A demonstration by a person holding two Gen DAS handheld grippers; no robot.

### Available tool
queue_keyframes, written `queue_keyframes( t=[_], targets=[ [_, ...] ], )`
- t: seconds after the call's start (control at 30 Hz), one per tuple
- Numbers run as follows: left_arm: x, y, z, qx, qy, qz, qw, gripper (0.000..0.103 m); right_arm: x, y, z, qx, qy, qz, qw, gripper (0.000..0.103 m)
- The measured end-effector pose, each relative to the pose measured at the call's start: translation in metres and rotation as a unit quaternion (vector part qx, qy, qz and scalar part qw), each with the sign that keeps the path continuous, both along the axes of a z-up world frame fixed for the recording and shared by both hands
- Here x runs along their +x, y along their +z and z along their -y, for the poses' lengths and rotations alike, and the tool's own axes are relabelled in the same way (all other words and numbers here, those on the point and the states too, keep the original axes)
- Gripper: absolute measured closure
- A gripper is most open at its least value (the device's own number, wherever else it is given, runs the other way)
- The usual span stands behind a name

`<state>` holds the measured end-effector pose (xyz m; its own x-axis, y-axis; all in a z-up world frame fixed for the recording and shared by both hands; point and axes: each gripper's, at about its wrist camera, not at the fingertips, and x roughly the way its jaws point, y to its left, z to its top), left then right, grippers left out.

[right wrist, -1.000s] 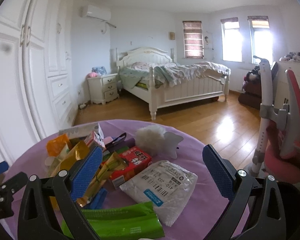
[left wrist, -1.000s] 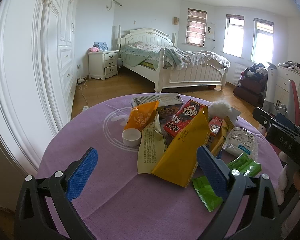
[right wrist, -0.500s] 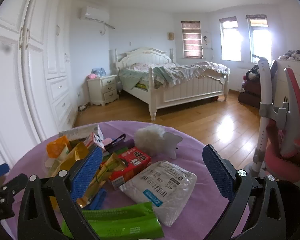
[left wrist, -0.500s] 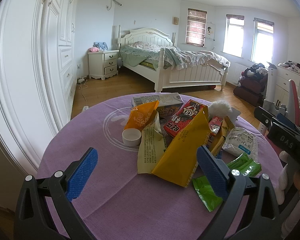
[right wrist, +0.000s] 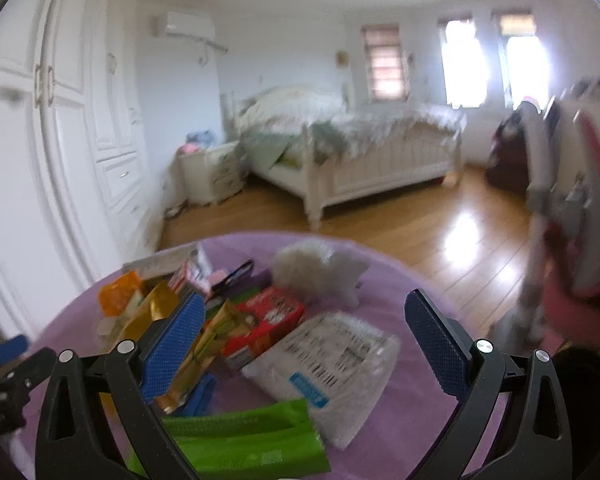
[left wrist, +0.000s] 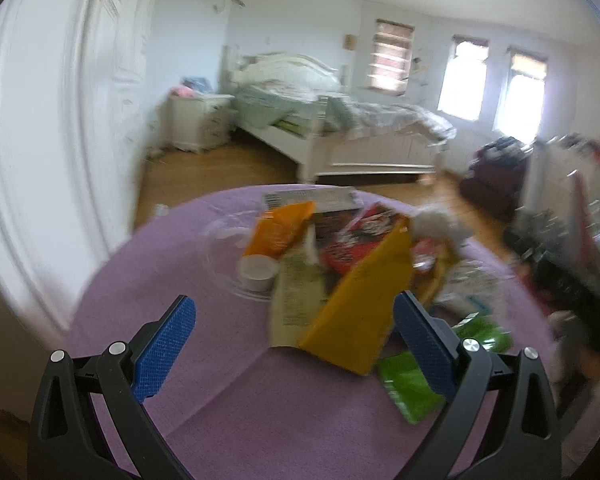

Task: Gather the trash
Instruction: 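Grasp the white milk carton with the left tool while the right tool grasps the white fluffy ball, then carry the carton and fluffy ball to the black bin and open both tools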

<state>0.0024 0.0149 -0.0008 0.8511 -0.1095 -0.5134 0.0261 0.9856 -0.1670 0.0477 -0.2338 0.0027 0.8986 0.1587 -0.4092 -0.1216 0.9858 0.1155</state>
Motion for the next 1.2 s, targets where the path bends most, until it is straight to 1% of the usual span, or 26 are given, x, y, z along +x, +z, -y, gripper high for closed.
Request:
queue_keyframes(
  t=[0.03, 0.07, 0.1, 0.13, 0.17, 0.27, 0.3, 0.33, 0.37, 0.4, 0.53, 0.57, 0.67, 0.73, 0.77, 0.8, 0.83, 0.87, 0.93, 0.97, 1.0, 1.03, 1.07, 1.1, 1.13, 1.2],
  targets=[
    [0.001, 0.004, -0.006, -0.01, -0.024, 0.01, 0.9996, 0.005, 0.003, -0.002, 0.006, 0.022, 0.018, -0.02, 0.999, 0.004],
    [0.003, 0.009, -0.01, -0.005, -0.035, 0.017, 0.9992, 0.005, 0.006, -0.002, 0.018, 0.055, 0.033, -0.045, 0.997, 0.004],
    [0.008, 0.015, -0.014, 0.005, -0.042, 0.024, 0.9988, 0.005, 0.007, -0.002, 0.026, 0.075, 0.038, -0.054, 0.995, 0.004],
    [0.016, 0.025, -0.016, 0.034, -0.052, 0.041, 0.9972, 0.005, 0.008, 0.0, 0.032, 0.089, 0.04, -0.058, 0.994, 0.004],
    [0.024, 0.031, -0.019, 0.038, -0.062, 0.044, 0.9964, 0.005, 0.011, 0.004, 0.041, 0.105, 0.046, -0.062, 0.992, 0.004],
    [0.073, 0.046, -0.02, 0.074, -0.107, 0.031, 0.991, 0.005, 0.03, 0.019, 0.052, 0.111, 0.056, -0.075, 0.989, 0.004],
    [0.086, 0.042, -0.024, 0.063, -0.119, 0.009, 0.9909, 0.005, 0.041, 0.023, 0.053, 0.109, 0.058, -0.081, 0.989, 0.005],
    [0.108, 0.039, -0.019, 0.087, -0.138, -0.007, 0.9866, 0.005, 0.048, 0.025, 0.054, 0.106, 0.059, -0.087, 0.989, 0.005],
    [0.119, 0.037, -0.017, 0.091, -0.155, -0.017, 0.9836, 0.005, 0.062, 0.026, 0.053, 0.102, 0.06, -0.104, 0.988, 0.005],
    [0.135, 0.031, -0.013, 0.108, -0.177, -0.033, 0.9777, 0.005, 0.073, 0.026, 0.051, 0.1, 0.064, -0.12, 0.986, 0.005],
    [0.172, 0.01, 0.012, 0.214, -0.238, -0.062, 0.9454, 0.005, 0.123, 0.018, 0.046, 0.089, 0.069, -0.166, 0.98, 0.006],
    [0.178, 0.006, 0.016, 0.229, -0.248, -0.066, 0.9389, 0.005, 0.133, 0.016, 0.043, 0.087, 0.069, -0.172, 0.979, 0.006],
    [0.193, -0.003, 0.028, 0.246, -0.277, -0.079, 0.9257, 0.007, 0.161, 0.005, 0.033, 0.085, 0.068, -0.193, 0.975, 0.006],
    [0.206, -0.012, 0.03, 0.251, -0.283, -0.095, 0.921, 0.018, 0.184, -0.006, 0.022, 0.074, 0.069, -0.216, 0.971, 0.008],
    [0.212, -0.015, 0.028, 0.243, -0.287, -0.11, 0.92, 0.028, 0.192, -0.011, 0.015, 0.063, 0.069, -0.228, 0.969, 0.009],
    [0.217, -0.019, 0.024, 0.227, -0.291, -0.129, 0.9205, 0.038, 0.198, -0.017, 0.008, 0.049, 0.066, -0.237, 0.968, 0.013],
    [0.223, -0.023, 0.019, 0.211, -0.293, -0.145, 0.9212, 0.042, 0.202, -0.021, 0.003, 0.036, 0.066, -0.245, 0.967, 0.022],
    [0.227, -0.026, 0.017, 0.202, -0.293, -0.148, 0.9229, 0.043, 0.206, -0.027, -0.003, 0.026, 0.068, -0.256, 0.964, 0.024],
    [0.226, -0.026, 0.007, 0.178, -0.289, -0.139, 0.9305, 0.045, 0.202, -0.028, -0.004, 0.029, 0.067, -0.249, 0.966, 0.029],
    [0.227, -0.024, 0.002, 0.16, -0.283, -0.138, 0.9354, 0.05, 0.199, -0.026, -0.004, 0.029, 0.066, -0.245, 0.967, 0.032],
    [0.227, -0.02, -0.008, 0.134, -0.275, -0.138, 0.9422, 0.058, 0.194, -0.023, -0.001, 0.034, 0.062, -0.238, 0.969, 0.043],
    [0.229, -0.017, -0.01, 0.117, -0.267, -0.135, 0.9471, 0.06, 0.191, -0.02, 0.004, 0.041, 0.059, -0.233, 0.97, 0.057],
    [0.229, -0.013, -0.014, 0.096, -0.254, -0.128, 0.954, 0.061, 0.184, -0.013, 0.011, 0.059, 0.057, -0.227, 0.97, 0.065],
    [0.226, -0.006, -0.02, 0.072, -0.241, -0.118, 0.9608, 0.062, 0.178, -0.009, 0.016, 0.074, 0.056, -0.223, 0.97, 0.08],
    [0.221, 0.001, -0.026, 0.048, -0.231, -0.105, 0.966, 0.062, 0.174, -0.006, 0.022, 0.083, 0.055, -0.219, 0.971, 0.086],
    [0.213, 0.014, -0.03, 0.027, -0.22, -0.085, 0.9714, 0.062, 0.157, 0.006, 0.03, 0.101, 0.057, -0.2, 0.973, 0.091]
  ],
)
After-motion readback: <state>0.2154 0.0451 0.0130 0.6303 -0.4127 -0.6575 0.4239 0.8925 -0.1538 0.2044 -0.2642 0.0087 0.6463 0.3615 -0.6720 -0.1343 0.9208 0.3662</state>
